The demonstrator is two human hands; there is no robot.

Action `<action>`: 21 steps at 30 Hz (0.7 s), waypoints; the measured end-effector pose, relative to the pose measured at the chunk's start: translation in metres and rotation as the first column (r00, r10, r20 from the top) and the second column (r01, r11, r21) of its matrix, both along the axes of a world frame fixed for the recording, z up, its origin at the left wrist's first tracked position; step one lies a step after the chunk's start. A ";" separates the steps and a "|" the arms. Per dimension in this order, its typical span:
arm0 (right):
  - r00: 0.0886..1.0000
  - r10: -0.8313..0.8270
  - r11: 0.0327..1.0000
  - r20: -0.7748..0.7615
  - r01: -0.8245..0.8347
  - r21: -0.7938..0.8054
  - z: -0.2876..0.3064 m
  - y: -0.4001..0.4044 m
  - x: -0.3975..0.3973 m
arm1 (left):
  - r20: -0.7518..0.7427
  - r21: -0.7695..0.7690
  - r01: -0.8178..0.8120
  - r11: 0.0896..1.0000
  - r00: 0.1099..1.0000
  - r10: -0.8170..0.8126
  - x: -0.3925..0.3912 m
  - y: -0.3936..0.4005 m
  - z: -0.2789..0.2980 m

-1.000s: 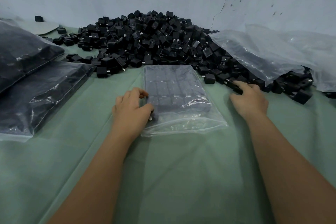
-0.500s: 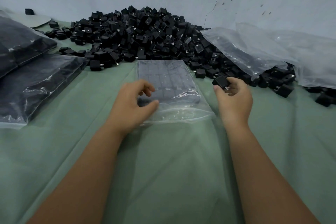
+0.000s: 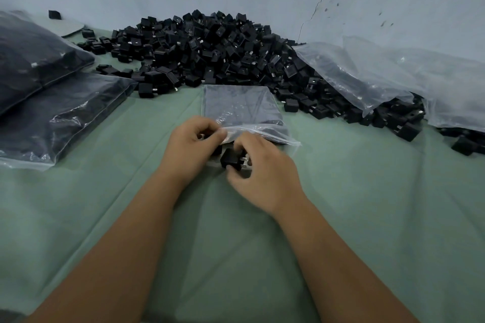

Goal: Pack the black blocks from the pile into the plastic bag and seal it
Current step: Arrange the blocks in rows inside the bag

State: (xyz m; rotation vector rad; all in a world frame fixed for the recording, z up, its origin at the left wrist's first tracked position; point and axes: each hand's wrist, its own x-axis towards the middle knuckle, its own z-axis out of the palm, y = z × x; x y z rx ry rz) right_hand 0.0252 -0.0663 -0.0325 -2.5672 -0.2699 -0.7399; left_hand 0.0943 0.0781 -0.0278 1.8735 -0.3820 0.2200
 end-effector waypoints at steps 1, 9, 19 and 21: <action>0.998 -0.062 0.996 0.013 0.062 -0.063 -0.001 -0.002 0.003 | -0.002 -0.031 -0.013 0.999 1.000 0.013 0.000 0.000 0.001; 0.980 -0.195 0.975 0.033 0.198 -0.097 -0.006 -0.003 0.012 | 0.077 -0.124 0.020 0.992 0.997 -0.011 -0.006 -0.001 0.006; 0.996 -0.019 0.994 -0.087 0.028 0.106 -0.002 -0.001 0.014 | 0.042 -0.369 -0.073 0.927 0.995 0.096 -0.002 0.003 0.011; 0.995 0.022 0.995 -0.092 -0.013 0.097 -0.002 -0.004 0.010 | 0.037 -0.295 -0.096 0.951 0.993 0.112 -0.001 0.000 0.009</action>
